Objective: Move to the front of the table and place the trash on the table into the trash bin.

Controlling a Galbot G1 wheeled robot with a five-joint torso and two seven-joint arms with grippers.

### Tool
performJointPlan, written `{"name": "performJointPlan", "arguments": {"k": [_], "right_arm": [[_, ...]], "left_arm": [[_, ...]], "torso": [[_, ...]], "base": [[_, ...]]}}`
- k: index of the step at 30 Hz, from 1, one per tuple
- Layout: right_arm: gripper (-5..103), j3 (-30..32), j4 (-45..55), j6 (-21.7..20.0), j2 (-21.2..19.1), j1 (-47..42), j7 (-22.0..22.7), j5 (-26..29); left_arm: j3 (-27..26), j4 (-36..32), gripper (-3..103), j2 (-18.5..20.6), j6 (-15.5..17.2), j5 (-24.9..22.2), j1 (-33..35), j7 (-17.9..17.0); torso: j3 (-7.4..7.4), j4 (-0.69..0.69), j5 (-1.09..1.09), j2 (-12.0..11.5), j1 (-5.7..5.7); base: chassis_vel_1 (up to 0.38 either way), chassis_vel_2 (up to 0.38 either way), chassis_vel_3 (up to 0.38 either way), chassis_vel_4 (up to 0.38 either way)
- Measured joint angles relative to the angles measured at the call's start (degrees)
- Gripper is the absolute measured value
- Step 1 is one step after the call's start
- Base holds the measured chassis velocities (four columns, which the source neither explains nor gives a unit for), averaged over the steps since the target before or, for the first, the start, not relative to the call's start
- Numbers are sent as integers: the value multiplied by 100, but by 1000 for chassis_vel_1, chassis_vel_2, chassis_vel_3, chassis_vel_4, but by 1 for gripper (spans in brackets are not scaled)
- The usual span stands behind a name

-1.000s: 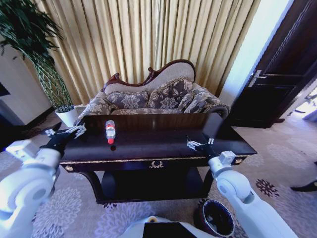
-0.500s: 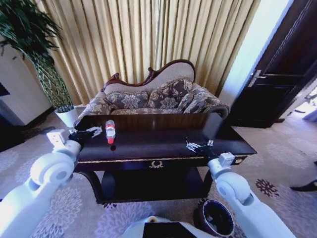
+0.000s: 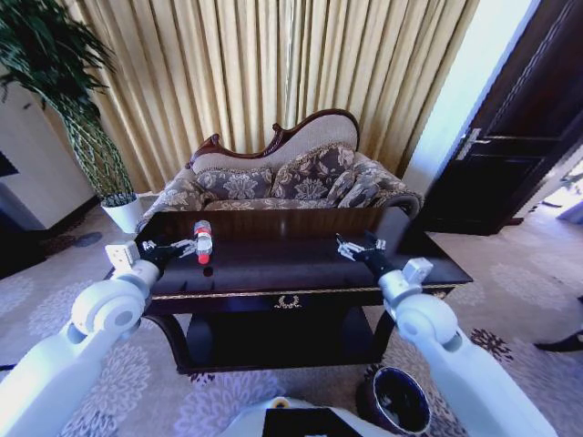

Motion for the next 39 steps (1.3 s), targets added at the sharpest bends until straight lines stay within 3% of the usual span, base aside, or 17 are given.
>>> {"name": "performJointPlan", "arguments": {"k": [5, 9, 15, 22, 28, 39], "right_arm": [[100, -34, -2, -85, -114, 228, 21, 369], [100, -155, -85, -97, -117, 342, 18, 422], [100, -193, -193, -96, -95, 338, -11, 383], [100, -230, -250, -82, -76, 363, -30, 354], [100, -210, -239, -31, -72, 252, -206, 287], [100, -161, -189, 37, -94, 86, -257, 258]], "left_arm": [[73, 50, 100, 12, 117, -246, -158, -50], [518, 231, 100, 6, 193, -502, -695, -495], [876, 385, 100, -34, 277, -524, -1007, -775], [1171, 651, 100, -147, 279, -481, -1227, -786], [1376, 858, 100, -253, 249, -302, -1421, -486], [1749, 974, 100, -411, 261, -309, -1649, -645]], "torso": [[-1, 0, 0, 0, 0], [0, -1, 0, 0, 0], [-1, 0, 1, 0, 0], [0, 1, 0, 0, 0], [0, 0, 0, 0, 0], [-1, 0, 0, 0, 0]], "base": [[0, 0, 0, 0], [0, 0, 0, 0], [0, 0, 0, 0], [0, 0, 0, 0], [0, 0, 0, 0], [0, 0, 0, 0]]}}
